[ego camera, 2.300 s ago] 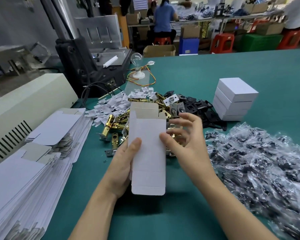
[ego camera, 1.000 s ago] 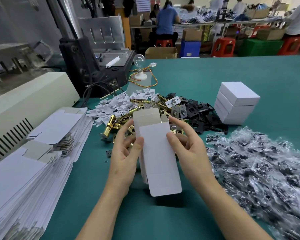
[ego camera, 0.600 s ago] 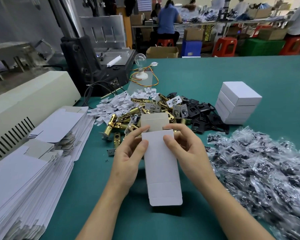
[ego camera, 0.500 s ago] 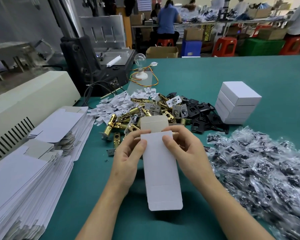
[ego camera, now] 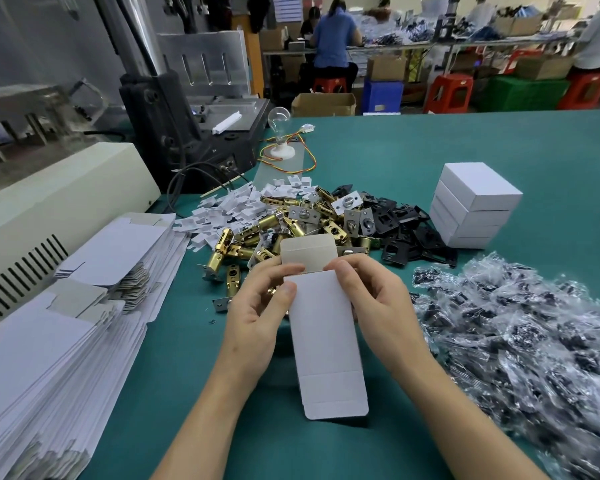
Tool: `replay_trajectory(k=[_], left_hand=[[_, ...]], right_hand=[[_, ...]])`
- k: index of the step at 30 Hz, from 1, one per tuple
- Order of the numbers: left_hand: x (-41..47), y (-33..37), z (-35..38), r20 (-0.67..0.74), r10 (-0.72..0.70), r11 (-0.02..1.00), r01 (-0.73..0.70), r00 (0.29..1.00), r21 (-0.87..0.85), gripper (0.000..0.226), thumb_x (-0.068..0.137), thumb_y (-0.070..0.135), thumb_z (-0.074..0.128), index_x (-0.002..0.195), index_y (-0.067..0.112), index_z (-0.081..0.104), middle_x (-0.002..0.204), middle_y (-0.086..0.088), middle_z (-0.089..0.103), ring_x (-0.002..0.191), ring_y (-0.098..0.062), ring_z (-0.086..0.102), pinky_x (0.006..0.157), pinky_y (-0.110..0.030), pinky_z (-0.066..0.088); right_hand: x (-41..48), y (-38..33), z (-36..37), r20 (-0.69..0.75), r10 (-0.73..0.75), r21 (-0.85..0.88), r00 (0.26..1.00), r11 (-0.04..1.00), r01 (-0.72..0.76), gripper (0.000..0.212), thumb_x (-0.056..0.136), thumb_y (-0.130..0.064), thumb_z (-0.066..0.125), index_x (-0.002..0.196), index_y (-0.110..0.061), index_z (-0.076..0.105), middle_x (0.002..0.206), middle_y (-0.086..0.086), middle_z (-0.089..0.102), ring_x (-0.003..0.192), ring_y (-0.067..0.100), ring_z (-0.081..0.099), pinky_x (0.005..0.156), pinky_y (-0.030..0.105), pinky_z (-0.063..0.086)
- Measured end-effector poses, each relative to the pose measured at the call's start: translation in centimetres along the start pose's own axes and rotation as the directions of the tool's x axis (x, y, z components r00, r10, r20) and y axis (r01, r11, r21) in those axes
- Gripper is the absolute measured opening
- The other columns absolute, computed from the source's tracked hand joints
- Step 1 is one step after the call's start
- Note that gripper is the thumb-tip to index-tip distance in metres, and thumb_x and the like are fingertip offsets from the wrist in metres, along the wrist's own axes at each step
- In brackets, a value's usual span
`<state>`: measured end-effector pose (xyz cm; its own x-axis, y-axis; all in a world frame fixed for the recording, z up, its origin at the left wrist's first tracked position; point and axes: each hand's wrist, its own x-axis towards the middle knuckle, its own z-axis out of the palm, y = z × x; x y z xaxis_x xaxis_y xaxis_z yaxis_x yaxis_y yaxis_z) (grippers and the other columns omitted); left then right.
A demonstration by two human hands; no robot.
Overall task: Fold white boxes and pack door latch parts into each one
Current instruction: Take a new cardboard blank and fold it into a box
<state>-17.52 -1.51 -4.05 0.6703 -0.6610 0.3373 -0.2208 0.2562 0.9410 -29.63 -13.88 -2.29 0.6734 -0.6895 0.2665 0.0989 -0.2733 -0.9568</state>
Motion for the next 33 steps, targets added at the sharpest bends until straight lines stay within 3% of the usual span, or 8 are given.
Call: replay_trajectory(k=[4,8,11,15,20,23,29,33], left_hand=[[0.0,-0.1,-0.1,0.017,-0.011,0.999,0.010,1.000,0.030,0.028,0.098,0.023,0.057,0.117,0.029,0.076,0.129,0.021,0.066,0.129,0.000,0.058,0.094,-0.011,0.049],[0.1,-0.1,-0.2,0.031,-0.021,0.992,0.017,0.999,0.124,0.028,0.099,0.029,0.055,0.117,0.033,0.077,0.128,0.020,0.065,0.131,-0.004,0.057,0.100,-0.014,0.047],[0.1,-0.2,-0.3,0.027,-0.016,0.988,0.012,0.999,0.154,0.028,0.099,0.030,0.055,0.117,0.035,0.077,0.128,0.019,0.064,0.132,-0.008,0.057,0.102,-0.023,0.048],[-0.1,-0.2,-0.5,0.016,-0.008,0.989,0.006,1.000,0.149,0.028,0.100,0.029,0.058,0.122,0.041,0.071,0.125,0.013,0.069,0.118,-0.014,0.065,0.093,-0.031,0.055],[-0.2,-0.2,-0.3,0.003,0.033,0.998,-0.033,0.999,0.054,0.043,0.096,0.032,0.066,0.136,0.044,0.056,0.122,0.003,0.071,0.106,-0.018,0.068,0.089,-0.039,0.058],[-0.2,-0.1,-0.3,0.013,0.034,0.999,-0.034,0.999,0.036,0.051,0.097,0.025,0.065,0.142,0.046,0.055,0.123,0.006,0.071,0.108,-0.014,0.067,0.089,-0.026,0.056],[-0.2,0.2,-0.3,0.026,0.044,0.997,-0.046,0.999,0.058,0.029,0.096,0.011,0.058,0.110,0.031,0.073,0.112,0.003,0.072,0.103,-0.014,0.067,0.086,-0.025,0.056],[-0.1,0.2,-0.1,0.013,0.035,0.998,-0.036,0.999,0.056,0.026,0.095,0.008,0.057,0.108,0.023,0.074,0.109,0.002,0.073,0.103,-0.013,0.068,0.085,-0.023,0.056]], right_hand=[[0.0,0.1,0.0,-0.007,-0.006,-0.022,1.000,1.000,0.006,0.018,0.101,-0.038,0.061,0.093,-0.025,0.071,0.083,-0.004,0.069,0.074,0.020,0.060,0.063,0.033,0.047],[0.0,0.3,-0.2,-0.037,-0.013,-0.041,0.999,0.999,0.011,0.009,0.099,-0.032,0.066,0.092,-0.027,0.071,0.087,-0.009,0.071,0.081,0.010,0.065,0.068,0.024,0.052],[-0.1,0.3,-0.2,-0.057,-0.005,-0.013,0.998,1.000,0.004,0.003,0.098,-0.034,0.068,0.098,-0.031,0.066,0.092,-0.010,0.074,0.086,0.010,0.069,0.075,0.037,0.058],[0.0,0.4,-0.2,-0.028,0.001,0.027,1.000,1.000,0.000,0.027,0.096,-0.041,0.068,0.120,-0.040,0.055,0.093,-0.004,0.077,0.090,0.017,0.072,0.082,0.049,0.059],[0.5,0.5,-0.4,0.021,0.064,0.182,0.998,0.981,-0.067,0.024,0.096,-0.027,0.068,0.119,-0.034,0.067,0.099,0.002,0.077,0.092,0.016,0.072,0.076,0.032,0.056],[0.6,0.3,-0.6,0.053,0.059,0.266,0.997,0.961,-0.071,0.020,0.089,-0.023,0.067,0.108,-0.026,0.071,0.098,-0.001,0.076,0.087,0.011,0.069,0.074,0.022,0.055],[0.6,0.4,-1.0,0.121,0.037,0.273,0.992,0.960,-0.069,0.006,0.099,-0.010,0.065,0.097,-0.014,0.069,0.092,0.001,0.070,0.089,0.010,0.063,0.079,0.020,0.051],[0.5,0.0,-0.8,0.136,0.032,0.243,0.990,0.968,-0.065,0.011,0.096,-0.028,0.067,0.098,-0.017,0.071,0.096,0.005,0.073,0.090,0.015,0.065,0.080,0.021,0.052]])
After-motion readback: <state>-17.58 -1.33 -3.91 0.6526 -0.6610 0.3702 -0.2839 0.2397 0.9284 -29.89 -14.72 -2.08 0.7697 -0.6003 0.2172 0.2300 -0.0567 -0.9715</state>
